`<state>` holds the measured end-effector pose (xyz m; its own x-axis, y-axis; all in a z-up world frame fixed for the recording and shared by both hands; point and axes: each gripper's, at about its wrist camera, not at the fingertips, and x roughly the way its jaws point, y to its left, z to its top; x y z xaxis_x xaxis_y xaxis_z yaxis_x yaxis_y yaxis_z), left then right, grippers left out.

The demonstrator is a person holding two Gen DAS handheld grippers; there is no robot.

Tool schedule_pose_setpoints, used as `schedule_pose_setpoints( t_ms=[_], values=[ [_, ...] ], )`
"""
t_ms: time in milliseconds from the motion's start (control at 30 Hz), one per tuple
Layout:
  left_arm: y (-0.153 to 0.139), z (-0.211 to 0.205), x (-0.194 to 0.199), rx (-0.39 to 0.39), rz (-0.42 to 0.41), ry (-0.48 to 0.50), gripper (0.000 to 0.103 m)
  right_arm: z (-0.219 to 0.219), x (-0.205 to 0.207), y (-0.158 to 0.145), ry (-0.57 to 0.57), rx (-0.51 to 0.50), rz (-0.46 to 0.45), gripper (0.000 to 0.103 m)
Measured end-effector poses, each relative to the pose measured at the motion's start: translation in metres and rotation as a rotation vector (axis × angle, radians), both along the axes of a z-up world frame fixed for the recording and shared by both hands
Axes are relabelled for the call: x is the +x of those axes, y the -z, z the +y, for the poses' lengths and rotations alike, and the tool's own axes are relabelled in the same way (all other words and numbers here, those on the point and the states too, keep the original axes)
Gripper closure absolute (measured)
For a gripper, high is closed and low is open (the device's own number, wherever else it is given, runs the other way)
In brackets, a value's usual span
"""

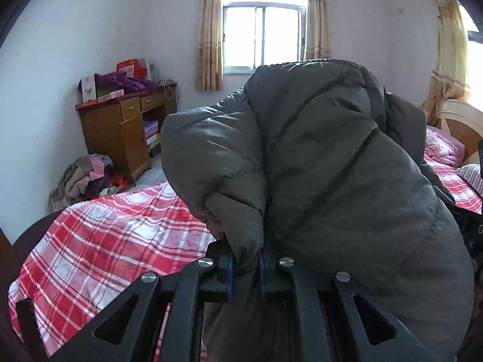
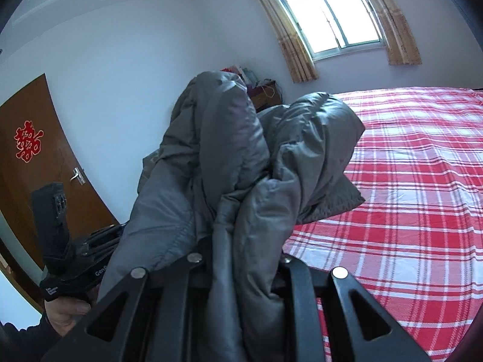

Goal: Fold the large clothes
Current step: 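Carry the lifted jacket bundle with both grippers toward the bed's foot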

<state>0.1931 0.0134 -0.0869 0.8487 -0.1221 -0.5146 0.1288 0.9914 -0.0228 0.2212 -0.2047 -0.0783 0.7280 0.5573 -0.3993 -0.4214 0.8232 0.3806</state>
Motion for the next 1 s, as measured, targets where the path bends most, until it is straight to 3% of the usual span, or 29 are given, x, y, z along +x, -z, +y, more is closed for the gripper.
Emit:
schedule_pose_setpoints(
  t_ms=[1000],
  values=[
    [0.074, 0.058, 0.059, 0.000, 0.134, -0.089, 0.091, 0.051, 0.055, 0.041, -0.019, -0.091, 0.160, 0.084]
  ],
)
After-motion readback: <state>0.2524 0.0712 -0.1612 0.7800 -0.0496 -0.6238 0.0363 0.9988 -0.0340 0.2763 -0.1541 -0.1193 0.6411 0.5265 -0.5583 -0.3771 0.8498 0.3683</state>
